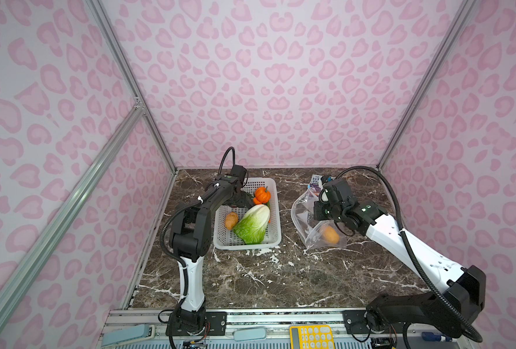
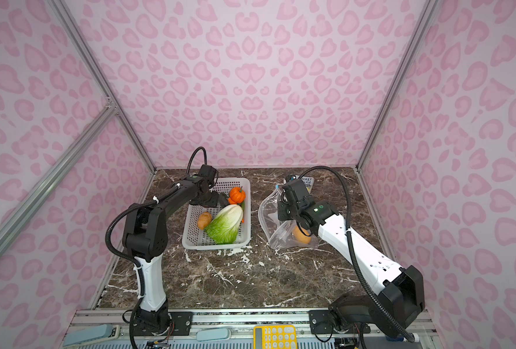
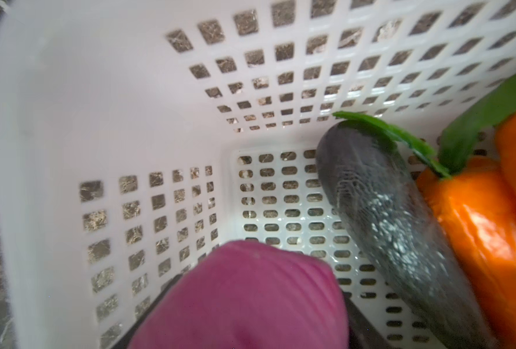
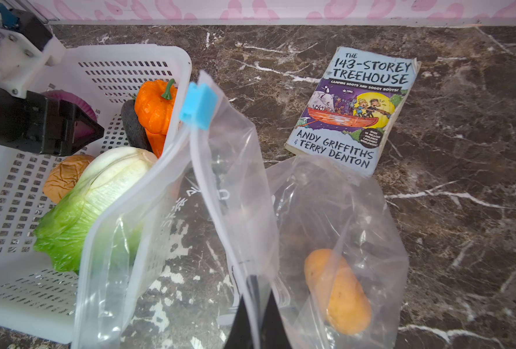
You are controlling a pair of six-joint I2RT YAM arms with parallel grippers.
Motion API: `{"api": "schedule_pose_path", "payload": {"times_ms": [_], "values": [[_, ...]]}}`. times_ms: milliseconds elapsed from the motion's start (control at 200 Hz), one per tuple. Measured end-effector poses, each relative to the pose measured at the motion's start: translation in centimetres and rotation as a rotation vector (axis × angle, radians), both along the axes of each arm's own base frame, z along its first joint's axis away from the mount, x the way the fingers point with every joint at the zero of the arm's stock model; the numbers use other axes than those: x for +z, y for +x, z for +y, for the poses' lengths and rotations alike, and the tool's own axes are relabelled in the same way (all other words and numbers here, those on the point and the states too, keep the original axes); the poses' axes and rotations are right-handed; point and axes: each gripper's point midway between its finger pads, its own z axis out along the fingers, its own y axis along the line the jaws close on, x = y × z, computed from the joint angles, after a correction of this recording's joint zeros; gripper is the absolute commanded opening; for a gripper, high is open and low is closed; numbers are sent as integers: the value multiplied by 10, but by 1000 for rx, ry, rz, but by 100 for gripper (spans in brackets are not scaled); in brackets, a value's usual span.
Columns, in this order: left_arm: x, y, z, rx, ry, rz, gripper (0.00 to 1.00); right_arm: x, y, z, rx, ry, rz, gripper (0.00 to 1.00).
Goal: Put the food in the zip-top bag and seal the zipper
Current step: 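Lower the left gripper onto the red onion and close on it, then lift the red onion with the left gripper and carry it to the bag mouth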
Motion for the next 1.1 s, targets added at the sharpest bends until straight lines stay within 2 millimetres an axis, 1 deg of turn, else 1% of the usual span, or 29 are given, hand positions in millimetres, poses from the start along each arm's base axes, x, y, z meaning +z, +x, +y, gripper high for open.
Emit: {"api": "schedule_pose_path", "payload": {"times_ms": [265, 420, 520, 660, 785, 1015, 1100], "values": [[43, -9, 1, 8, -38, -76, 52, 3, 1, 1, 2, 9, -10, 0], [78, -19, -5, 5, -109, -135, 52, 9, 1, 5, 19, 44, -21, 0], [103, -29, -15, -14, -187, -177, 52, 15, 1, 8, 30, 75, -31, 0], [134, -46, -39, -61, -340, -228, 52, 24, 0, 15, 50, 128, -43, 0], [160, -66, -67, -112, -510, -271, 52, 31, 1, 19, 57, 159, -66, 0], [201, -108, -130, -213, -789, -325, 52, 22, 2, 24, 54, 194, -53, 0], [209, -121, -149, -239, -865, -328, 52, 20, 3, 26, 53, 205, -48, 0]]}}
